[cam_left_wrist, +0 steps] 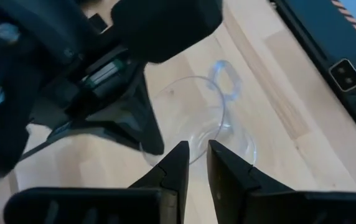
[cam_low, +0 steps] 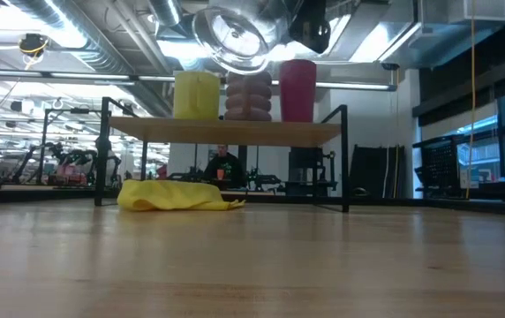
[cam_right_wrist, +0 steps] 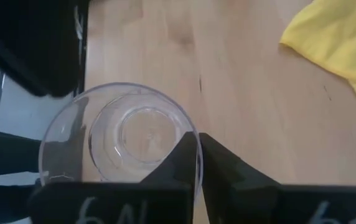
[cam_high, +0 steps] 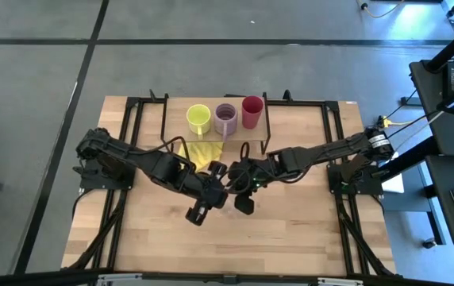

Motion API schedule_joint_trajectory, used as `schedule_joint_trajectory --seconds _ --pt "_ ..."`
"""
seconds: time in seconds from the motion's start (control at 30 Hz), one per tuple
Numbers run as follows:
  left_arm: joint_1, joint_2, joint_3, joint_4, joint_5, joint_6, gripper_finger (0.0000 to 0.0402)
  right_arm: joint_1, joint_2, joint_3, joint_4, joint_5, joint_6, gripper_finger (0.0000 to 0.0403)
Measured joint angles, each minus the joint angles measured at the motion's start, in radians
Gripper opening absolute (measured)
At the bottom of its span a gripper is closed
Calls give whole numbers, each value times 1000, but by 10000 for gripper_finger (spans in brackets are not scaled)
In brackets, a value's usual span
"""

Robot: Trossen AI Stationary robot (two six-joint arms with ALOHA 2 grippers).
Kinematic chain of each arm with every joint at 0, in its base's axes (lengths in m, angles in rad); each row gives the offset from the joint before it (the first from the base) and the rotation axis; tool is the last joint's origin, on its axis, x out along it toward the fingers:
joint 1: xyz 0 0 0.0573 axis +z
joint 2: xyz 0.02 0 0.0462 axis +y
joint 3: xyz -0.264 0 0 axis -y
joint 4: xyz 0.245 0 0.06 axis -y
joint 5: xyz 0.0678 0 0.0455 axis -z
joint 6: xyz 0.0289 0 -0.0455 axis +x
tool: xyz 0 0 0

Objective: Stack small to large cups/mugs on shelf
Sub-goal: Put the transparent mug on the shelf

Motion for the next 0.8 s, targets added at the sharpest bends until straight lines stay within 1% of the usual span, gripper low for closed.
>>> schedule_joint_trajectory --seconds 0.23,0.33,0.53,0.73,0.8 --pt "41 -28 -1 -34 -9 -66 51 -2 -5 0 -76 14 1 16" --pt "61 -43 -1 -53 -10 -68 51 -1 -13 0 -132 45 7 16" --pt "76 -73 -1 -63 -15 -81 51 -32 -67 0 -214 142 55 16" --pt "76 -78 0 -118 5 -88 51 -69 -119 0 -224 172 55 16" --pt "82 -78 -9 -109 4 -86 51 -74 -134 -1 -241 189 55 16"
